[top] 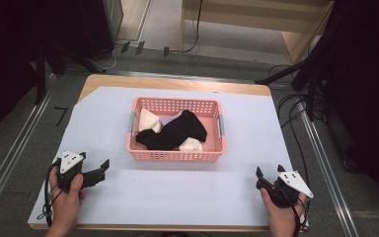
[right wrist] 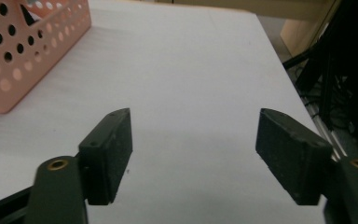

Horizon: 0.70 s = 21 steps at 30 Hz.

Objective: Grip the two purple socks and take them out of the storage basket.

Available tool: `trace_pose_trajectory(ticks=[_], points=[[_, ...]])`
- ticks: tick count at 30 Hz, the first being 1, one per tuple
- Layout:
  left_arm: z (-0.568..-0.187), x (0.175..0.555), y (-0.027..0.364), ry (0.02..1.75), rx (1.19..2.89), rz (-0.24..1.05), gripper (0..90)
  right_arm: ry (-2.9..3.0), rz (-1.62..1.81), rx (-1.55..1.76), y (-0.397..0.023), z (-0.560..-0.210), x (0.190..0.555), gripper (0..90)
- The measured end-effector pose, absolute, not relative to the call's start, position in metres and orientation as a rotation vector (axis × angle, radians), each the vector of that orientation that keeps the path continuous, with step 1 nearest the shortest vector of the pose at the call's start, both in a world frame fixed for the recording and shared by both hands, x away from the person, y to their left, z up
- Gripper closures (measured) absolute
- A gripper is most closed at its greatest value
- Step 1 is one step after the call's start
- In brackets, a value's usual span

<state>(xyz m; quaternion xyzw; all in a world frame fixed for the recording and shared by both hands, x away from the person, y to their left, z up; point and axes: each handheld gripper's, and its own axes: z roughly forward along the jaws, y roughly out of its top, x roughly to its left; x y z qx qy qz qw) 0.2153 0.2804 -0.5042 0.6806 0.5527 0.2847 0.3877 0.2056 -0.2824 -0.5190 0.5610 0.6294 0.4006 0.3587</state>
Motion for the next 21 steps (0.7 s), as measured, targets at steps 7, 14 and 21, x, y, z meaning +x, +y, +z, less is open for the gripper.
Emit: trace_pose_trajectory(ticks=[7, 14, 21], points=[[-0.504, 0.216, 0.28, 1.402, 1.746, 0.722, 14.4, 1.669, 1.152, 1.379, -0.256, -0.496, 0.209, 37.3], [-0.505, 0.217, 0.28, 1.413, 1.742, 0.708, 14.4, 1.745, 1.182, 1.346, -0.23, -0.471, 0.223, 40.5], [-0.505, 0.216, 0.279, 1.409, 1.753, 0.718, 14.4, 1.795, 1.245, 1.272, -0.196, -0.441, 0.237, 44.5]])
